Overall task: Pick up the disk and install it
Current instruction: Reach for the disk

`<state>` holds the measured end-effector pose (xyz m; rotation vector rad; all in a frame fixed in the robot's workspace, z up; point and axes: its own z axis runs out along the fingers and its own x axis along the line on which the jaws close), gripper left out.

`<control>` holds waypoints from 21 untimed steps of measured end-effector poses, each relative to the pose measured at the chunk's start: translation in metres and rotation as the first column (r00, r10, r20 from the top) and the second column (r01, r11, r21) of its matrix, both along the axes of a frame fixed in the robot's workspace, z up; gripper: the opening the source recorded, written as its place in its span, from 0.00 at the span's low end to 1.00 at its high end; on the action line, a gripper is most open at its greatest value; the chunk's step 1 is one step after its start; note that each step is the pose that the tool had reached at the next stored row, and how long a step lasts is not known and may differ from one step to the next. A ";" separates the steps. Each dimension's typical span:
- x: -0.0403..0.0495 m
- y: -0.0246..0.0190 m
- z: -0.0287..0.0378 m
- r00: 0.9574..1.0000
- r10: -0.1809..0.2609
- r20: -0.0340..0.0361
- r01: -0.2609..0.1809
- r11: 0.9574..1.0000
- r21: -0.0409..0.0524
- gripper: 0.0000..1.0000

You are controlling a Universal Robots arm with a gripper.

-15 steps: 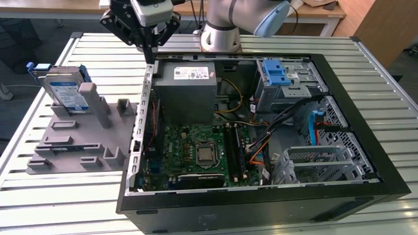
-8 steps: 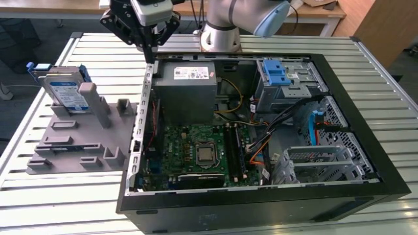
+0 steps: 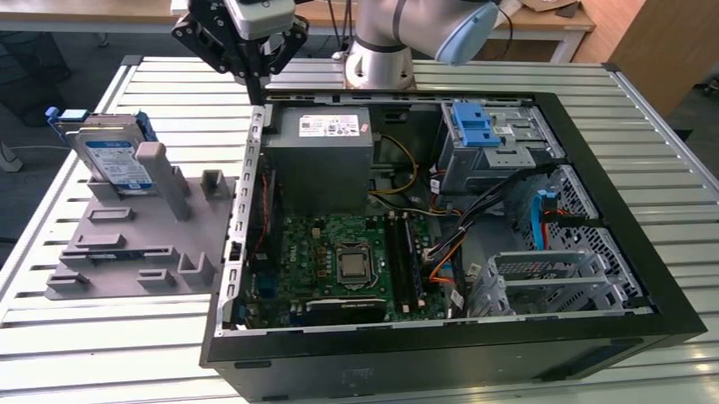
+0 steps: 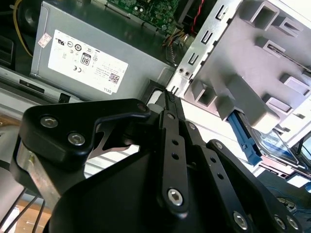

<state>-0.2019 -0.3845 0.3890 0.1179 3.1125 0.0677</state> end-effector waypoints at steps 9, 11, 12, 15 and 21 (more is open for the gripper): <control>-0.0021 0.0000 0.0000 1.000 0.000 0.000 0.000 1.000 0.000 0.11; -0.0021 0.0000 0.0000 1.000 0.000 0.000 0.000 1.000 0.000 0.11; -0.0021 0.0000 0.0000 1.000 0.000 0.000 0.000 1.000 0.000 0.11; -0.0034 0.0013 -0.0001 1.000 0.000 0.000 0.000 1.000 0.000 0.11; -0.0101 0.0080 -0.0003 1.000 0.000 0.000 0.000 1.000 0.000 0.11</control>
